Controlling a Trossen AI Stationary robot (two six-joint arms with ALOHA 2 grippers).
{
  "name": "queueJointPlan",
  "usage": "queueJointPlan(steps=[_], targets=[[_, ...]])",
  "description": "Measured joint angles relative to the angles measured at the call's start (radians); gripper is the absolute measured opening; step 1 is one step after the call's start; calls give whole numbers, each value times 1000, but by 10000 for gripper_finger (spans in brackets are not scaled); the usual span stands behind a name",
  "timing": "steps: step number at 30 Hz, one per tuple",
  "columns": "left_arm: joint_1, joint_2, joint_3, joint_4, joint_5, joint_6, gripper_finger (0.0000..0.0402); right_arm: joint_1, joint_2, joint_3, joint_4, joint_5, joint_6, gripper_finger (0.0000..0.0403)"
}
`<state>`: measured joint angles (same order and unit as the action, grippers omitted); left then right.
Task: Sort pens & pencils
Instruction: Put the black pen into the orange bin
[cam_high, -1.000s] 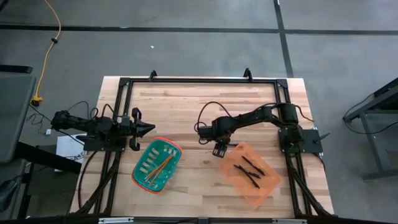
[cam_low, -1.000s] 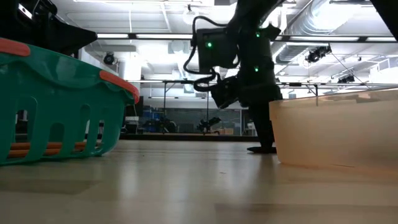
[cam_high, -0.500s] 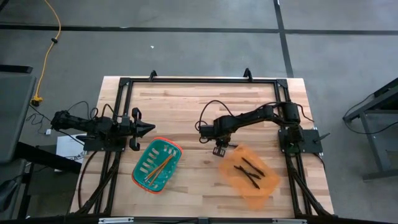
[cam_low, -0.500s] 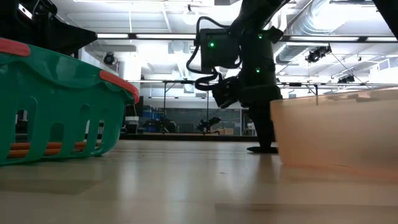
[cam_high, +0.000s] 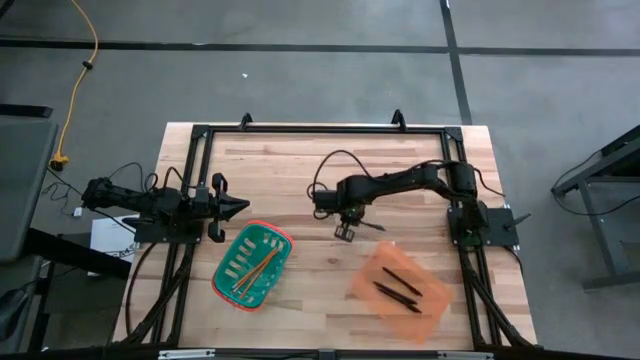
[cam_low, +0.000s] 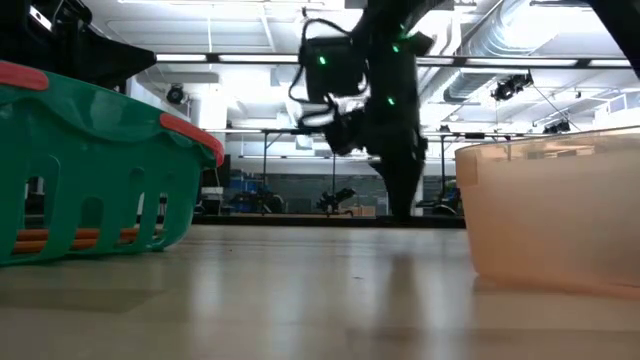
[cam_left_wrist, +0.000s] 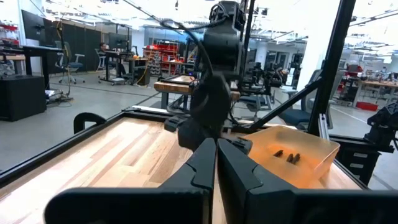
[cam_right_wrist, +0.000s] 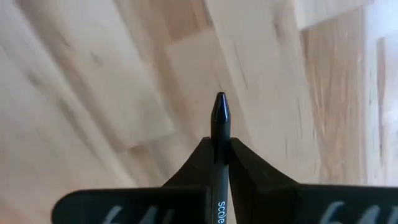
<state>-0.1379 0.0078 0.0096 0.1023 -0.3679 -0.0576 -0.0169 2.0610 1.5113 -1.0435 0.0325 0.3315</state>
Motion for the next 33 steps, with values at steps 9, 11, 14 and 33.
queueJointPlan(steps=[9, 11, 14, 33], targets=[[0, 0, 0, 0, 0, 0, 5, -17, -1, 278, -208, -11, 8, 3], [0, 0, 0, 0, 0, 0, 5, -15, -2, 362, -287, -2, 27, 3], [0, 0, 0, 0, 0, 0, 6, -1, -6, 483, -391, 15, 56, 3], [0, 0, 0, 0, 0, 0, 5, 119, -96, 807, -526, -23, 168, 3]])
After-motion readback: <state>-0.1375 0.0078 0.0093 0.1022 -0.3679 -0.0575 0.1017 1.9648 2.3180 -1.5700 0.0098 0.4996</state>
